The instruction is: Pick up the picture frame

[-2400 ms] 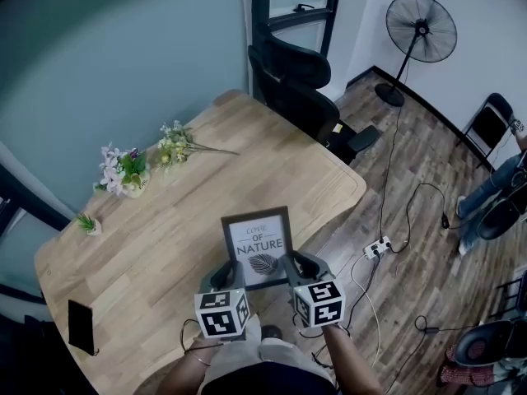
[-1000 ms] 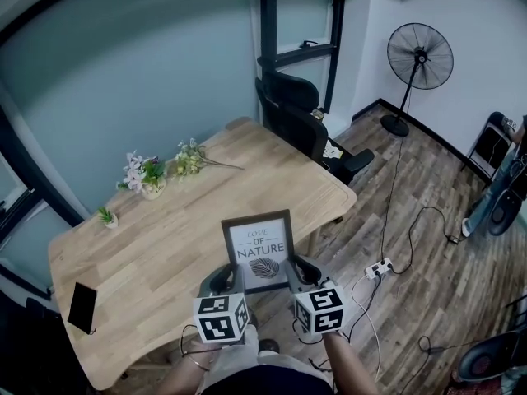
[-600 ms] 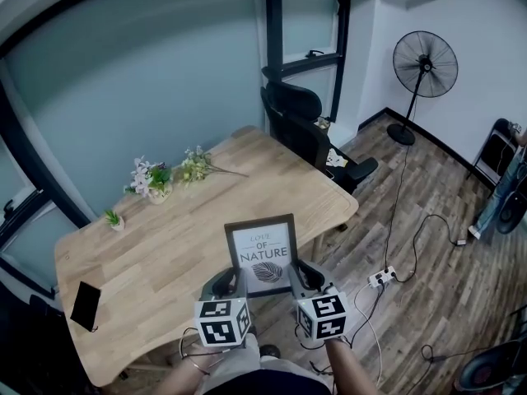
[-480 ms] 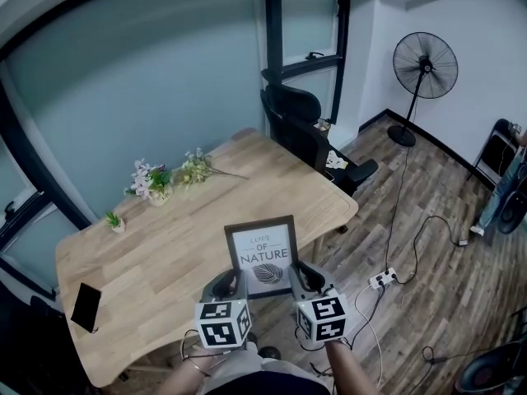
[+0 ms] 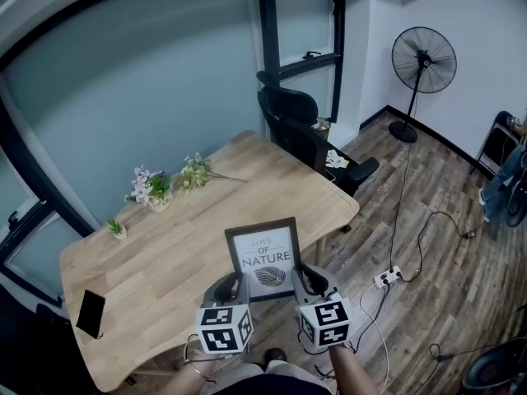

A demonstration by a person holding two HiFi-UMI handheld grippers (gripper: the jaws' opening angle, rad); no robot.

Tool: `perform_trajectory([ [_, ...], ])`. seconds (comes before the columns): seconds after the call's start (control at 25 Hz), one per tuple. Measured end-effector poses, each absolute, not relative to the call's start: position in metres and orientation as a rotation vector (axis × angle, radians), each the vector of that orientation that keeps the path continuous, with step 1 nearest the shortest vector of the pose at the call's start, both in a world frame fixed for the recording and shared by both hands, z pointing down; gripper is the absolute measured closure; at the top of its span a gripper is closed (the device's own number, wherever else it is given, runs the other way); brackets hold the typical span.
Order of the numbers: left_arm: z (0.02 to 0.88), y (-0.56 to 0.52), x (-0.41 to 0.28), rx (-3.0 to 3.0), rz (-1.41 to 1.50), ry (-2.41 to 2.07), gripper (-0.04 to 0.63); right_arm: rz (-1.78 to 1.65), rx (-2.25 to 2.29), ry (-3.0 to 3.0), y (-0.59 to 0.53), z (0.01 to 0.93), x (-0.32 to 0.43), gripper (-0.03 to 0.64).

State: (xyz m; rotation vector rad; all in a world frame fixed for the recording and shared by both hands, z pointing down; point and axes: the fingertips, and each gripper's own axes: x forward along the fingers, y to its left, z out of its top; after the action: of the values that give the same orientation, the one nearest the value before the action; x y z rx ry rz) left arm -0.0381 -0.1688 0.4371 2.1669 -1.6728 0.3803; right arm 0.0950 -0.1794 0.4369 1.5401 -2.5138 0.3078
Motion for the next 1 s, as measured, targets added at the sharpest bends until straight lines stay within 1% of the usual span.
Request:
perform_trajectory([
  [0.48,0.425,-0.167,-0.04,2.229,0.368,-1.632,0.528,0.264,1.596,-2.487,-0.174,0.424,0.093,0.548],
  [1.0,0.414,-0.139,-0.066,2.259,0.317,-1.61,0.528,0.217,1.621,-2.473,-0.145,0.41,0.067,0.548],
])
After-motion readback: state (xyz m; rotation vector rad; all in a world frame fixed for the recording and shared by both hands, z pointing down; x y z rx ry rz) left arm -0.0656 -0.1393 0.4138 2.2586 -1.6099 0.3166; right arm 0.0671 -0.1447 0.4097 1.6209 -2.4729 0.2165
